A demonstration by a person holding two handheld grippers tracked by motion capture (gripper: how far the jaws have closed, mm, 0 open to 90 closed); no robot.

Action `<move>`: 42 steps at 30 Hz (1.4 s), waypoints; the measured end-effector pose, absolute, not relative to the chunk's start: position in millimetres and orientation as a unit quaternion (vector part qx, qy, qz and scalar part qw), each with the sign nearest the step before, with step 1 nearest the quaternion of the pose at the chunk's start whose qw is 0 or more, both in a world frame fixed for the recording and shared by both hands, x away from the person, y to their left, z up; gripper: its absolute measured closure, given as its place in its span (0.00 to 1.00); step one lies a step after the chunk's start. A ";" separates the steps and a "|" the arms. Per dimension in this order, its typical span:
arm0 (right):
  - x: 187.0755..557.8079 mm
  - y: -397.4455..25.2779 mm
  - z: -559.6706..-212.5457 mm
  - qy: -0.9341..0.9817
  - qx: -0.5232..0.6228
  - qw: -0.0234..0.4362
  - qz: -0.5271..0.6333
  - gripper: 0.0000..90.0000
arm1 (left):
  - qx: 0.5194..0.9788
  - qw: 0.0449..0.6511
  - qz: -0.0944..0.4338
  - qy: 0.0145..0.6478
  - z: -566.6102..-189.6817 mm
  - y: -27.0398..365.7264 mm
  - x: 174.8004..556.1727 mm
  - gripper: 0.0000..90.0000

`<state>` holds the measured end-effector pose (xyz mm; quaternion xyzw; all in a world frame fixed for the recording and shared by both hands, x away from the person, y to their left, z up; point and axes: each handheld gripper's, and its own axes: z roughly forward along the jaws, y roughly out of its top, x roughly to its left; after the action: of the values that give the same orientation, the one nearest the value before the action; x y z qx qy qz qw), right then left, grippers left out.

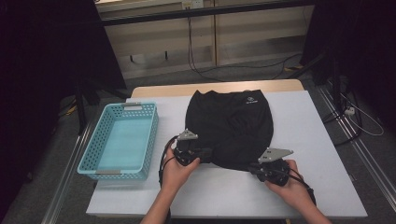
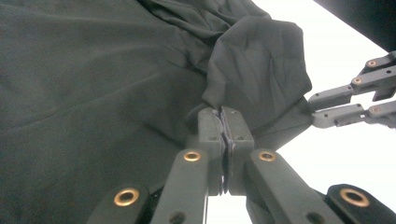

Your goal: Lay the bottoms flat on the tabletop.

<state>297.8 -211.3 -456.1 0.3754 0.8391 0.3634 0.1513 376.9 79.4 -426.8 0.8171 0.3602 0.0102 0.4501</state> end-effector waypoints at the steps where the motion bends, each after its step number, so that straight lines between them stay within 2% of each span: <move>1: 297.6 -212.5 -455.7 0.841 0.373 0.146 0.364 0.95 | 0.817 0.450 0.010 0.360 -426.7 79.4 376.8 0.98; 4: 296.1 -215.7 -453.4 0.844 0.366 0.140 0.365 1.00 | 0.818 0.451 0.007 0.358 -425.3 79.3 376.0 0.98; 13: 289.8 -233.4 -442.1 0.835 0.371 0.153 0.376 1.00 | 0.821 0.451 0.003 0.350 -424.7 73.2 372.5 0.97; 14: 289.5 -233.4 -442.2 0.832 0.373 0.157 0.379 0.99 | 0.821 0.451 0.002 0.350 -425.1 72.7 372.5 0.97; 15: 289.4 -232.8 -442.8 0.828 0.376 0.165 0.382 0.90 | 0.822 0.451 0.001 0.349 -425.2 72.5 372.6 0.97; 16: 289.6 -231.3 -443.9 0.825 0.379 0.170 0.383 0.85 | 0.822 0.450 0.001 0.348 -425.3 72.1 372.6 0.97; 19: 291.0 -223.8 -448.4 0.826 0.379 0.164 0.383 0.77 | 0.823 0.450 0.003 0.348 -425.4 71.3 372.6 0.97; 21: 293.0 -218.0 -451.9 0.830 0.375 0.158 0.381 0.75 | 0.822 0.450 0.002 0.348 -425.7 70.8 372.8 0.97; 24: 296.9 -209.7 -456.9 0.837 0.370 0.156 0.371 0.79 | 0.824 0.447 0.002 0.348 -426.4 70.7 373.0 0.97; 27: 300.2 -208.2 -457.6 0.840 0.368 0.156 0.367 0.98 | 0.824 0.448 0.000 0.348 -426.0 71.9 373.1 0.97; 28: 300.8 -209.2 -456.9 0.842 0.366 0.152 0.366 0.99 | 0.823 0.449 -0.001 0.348 -425.8 72.3 372.9 0.97; 34: 293.5 -222.0 -452.7 0.847 0.363 0.133 0.365 1.00 | 0.823 0.451 -0.006 0.347 -423.4 72.4 370.3 0.97; 42: 273.5 -241.4 -448.6 0.853 0.359 0.135 0.354 1.00 | 0.834 0.435 -0.021 0.337 -428.3 64.5 362.5 0.95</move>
<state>273.5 -241.4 -448.6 0.3591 0.8529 0.3542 0.1349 362.5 64.5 -428.3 0.8345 0.3374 -0.0207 0.4352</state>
